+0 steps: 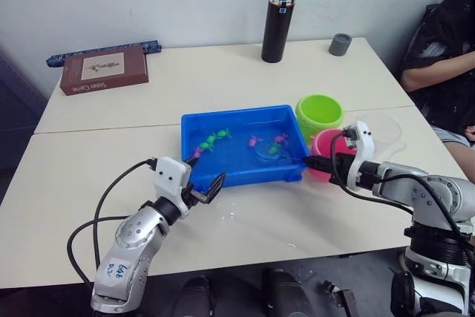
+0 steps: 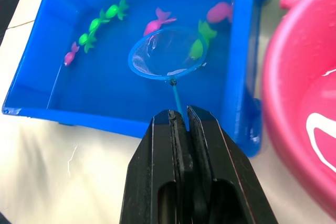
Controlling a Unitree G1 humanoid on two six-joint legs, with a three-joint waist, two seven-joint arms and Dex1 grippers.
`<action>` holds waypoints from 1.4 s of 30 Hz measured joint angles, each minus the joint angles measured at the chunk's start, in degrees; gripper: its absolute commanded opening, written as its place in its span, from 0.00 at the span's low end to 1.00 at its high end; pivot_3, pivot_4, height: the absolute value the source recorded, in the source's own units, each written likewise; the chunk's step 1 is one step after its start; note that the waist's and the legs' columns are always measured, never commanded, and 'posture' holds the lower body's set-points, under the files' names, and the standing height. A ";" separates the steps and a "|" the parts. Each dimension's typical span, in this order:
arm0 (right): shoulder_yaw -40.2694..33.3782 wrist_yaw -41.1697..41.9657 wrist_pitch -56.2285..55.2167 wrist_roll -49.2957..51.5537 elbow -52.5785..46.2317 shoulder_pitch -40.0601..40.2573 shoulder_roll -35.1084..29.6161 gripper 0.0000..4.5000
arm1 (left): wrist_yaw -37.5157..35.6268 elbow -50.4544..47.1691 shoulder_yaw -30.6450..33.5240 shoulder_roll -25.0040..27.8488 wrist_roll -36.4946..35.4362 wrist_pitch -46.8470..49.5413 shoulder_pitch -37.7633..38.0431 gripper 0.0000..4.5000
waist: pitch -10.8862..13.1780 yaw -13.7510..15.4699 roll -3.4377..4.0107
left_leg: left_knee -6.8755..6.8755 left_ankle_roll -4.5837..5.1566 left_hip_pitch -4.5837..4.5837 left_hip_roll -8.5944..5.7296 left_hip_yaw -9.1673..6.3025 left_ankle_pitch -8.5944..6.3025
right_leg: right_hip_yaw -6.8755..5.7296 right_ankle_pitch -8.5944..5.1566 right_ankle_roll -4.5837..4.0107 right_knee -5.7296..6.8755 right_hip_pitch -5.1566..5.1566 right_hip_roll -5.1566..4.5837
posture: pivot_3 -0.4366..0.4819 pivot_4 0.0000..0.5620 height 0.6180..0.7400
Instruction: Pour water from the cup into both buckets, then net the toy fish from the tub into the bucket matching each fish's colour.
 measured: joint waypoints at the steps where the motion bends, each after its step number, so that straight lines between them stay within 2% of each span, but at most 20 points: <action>1: -0.17 -0.28 0.13 0.28 -0.18 0.12 0.18 0.00 | -0.08 0.08 -0.01 0.00 0.00 0.00 -0.06 0.99 | 0.00 0.02 0.00 | 0.00 0.00 0.00 0.00 0.00 0.00 | 0.00 0.00 0.00 0.00 0.00 0.00 | 0.48 0.27 1.00; 17: -0.58 -2.56 -0.04 1.42 0.02 0.76 1.96 0.00 | -0.25 0.35 -0.23 0.04 0.00 -0.01 -0.63 0.99 | 0.00 -0.02 0.00 | -0.01 0.00 -0.01 0.00 0.00 0.00 | 0.00 0.00 0.00 -0.01 -0.01 0.01 | 0.48 0.27 1.00; 25: -0.50 -3.86 0.17 1.96 -0.33 -1.46 3.66 0.00 | -0.25 0.35 -0.36 0.03 0.01 -0.01 -0.63 0.99 | 0.00 -0.02 0.00 | -0.03 0.00 -0.02 0.01 0.00 0.00 | 0.00 0.00 0.00 -0.01 -0.03 0.01 | 0.48 0.27 1.00; 42: 0.46 -3.83 -2.57 1.28 3.79 -4.53 3.04 0.00 | -0.13 0.35 -0.43 0.01 0.01 0.00 -0.62 0.99 | 0.00 -0.05 0.00 | -0.06 0.00 -0.05 0.01 0.00 0.00 | 0.01 -0.01 -0.01 -0.05 -0.05 -0.02 | 0.48 0.27 1.00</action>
